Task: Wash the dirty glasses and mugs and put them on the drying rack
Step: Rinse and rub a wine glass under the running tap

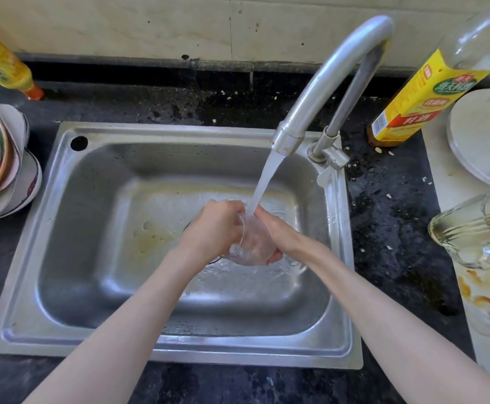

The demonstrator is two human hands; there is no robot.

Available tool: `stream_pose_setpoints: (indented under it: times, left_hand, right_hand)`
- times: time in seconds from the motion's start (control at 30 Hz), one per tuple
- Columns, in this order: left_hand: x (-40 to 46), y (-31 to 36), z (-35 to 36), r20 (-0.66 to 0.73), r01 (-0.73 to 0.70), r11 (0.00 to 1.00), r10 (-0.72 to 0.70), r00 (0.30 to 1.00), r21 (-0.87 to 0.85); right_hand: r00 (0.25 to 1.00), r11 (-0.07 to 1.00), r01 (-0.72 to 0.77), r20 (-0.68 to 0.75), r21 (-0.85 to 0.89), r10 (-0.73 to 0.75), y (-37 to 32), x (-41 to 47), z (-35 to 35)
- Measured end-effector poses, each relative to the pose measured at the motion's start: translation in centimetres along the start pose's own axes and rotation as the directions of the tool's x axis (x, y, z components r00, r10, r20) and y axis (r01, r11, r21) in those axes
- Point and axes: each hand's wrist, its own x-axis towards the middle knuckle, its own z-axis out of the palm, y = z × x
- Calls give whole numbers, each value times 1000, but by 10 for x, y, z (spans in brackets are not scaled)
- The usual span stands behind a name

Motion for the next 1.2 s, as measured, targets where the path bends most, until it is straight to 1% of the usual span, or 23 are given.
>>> stream_pose_setpoints:
  times: [0.07,0.13,0.23,0.3,0.37,0.4,0.47,0.5,0.57,0.63,0.67,0.73,0.8,0.83,0.9,0.97,1.0,1.03,1.07,1.1,1.13,1.17,1.2]
  left_hand:
    - [-3,-2,2,6,32,999,-32,999,15]
    - [-4,-8,4,46,127,987,-123,991,-99]
    - [-6,-18,4,257,333,864,-248,934,-378]
    - [-4,-15,3,271,323,862,-228,935,-390]
    - [-3,-8,0,129,195,948,-167,978,-251]
    - [-2,-3,-2,52,125,977,-117,992,-172]
    - [-3,3,-5,-36,30,998,-32,999,-59]
    - [-3,3,-4,-45,12,999,-14,999,-30]
    - [-4,2,-1,-62,24,1000,-24,998,-6]
    - [-7,3,3,-24,102,995,-102,994,-8]
    - [-8,1,5,-3,133,991,-133,991,-25]
    - [-8,-6,5,128,286,919,-260,957,-270]
    - [-7,-9,4,273,342,823,-236,933,-455]
    - [-9,-8,2,314,331,801,-189,930,-499]
    - [-14,-1,-4,379,313,758,-94,921,-573]
    - [-16,1,-5,393,310,761,-79,916,-570]
    - [-17,0,-5,342,273,808,-95,935,-522]
    - [-17,-3,-3,230,203,877,-109,967,-436]
    - [-17,-6,-1,52,113,934,-101,993,-338]
    - [-19,-8,-1,-167,5,966,-50,985,-258]
    - [-22,-6,-3,-350,-125,973,50,935,-194]
    - [-25,-4,-6,-436,-254,957,171,883,-140]
    - [-27,-1,-8,-425,-360,928,288,858,-99]
  right_hand:
    - [999,998,33,-36,-59,-36,8,4,0]
    - [978,979,137,-136,-148,-158,15,2,0]
    - [885,897,332,-233,-290,-403,19,-10,7]
    - [835,855,304,-315,-419,-451,18,-12,11]
    - [831,893,217,-406,-395,-381,12,-6,13]
    - [870,946,180,-405,-271,-281,7,-4,12]
    - [963,997,73,-262,40,-60,3,1,8]
    - [987,994,27,-160,107,-10,2,0,8]
    - [996,999,19,-86,48,-15,6,0,5]
    - [984,996,87,-154,-12,-88,13,-1,4]
    - [965,989,143,-216,-44,-149,15,-3,5]
    - [900,948,277,-303,-156,-313,19,-7,8]
    - [847,912,327,-351,-249,-399,22,-7,11]
    - [841,917,319,-375,-238,-390,23,-4,11]
    - [863,952,286,-403,-109,-305,24,6,7]
    - [896,971,238,-390,16,-214,25,13,1]
    - [904,971,233,-379,51,-197,24,14,-2]
    - [909,968,237,-368,79,-193,25,14,-3]
    - [917,966,230,-358,120,-174,25,14,-5]
    - [924,964,213,-352,156,-147,28,16,-8]
    - [931,962,199,-343,186,-127,29,15,-9]
    - [934,961,200,-333,193,-127,30,15,-11]
    - [934,959,205,-331,195,-132,31,14,-12]
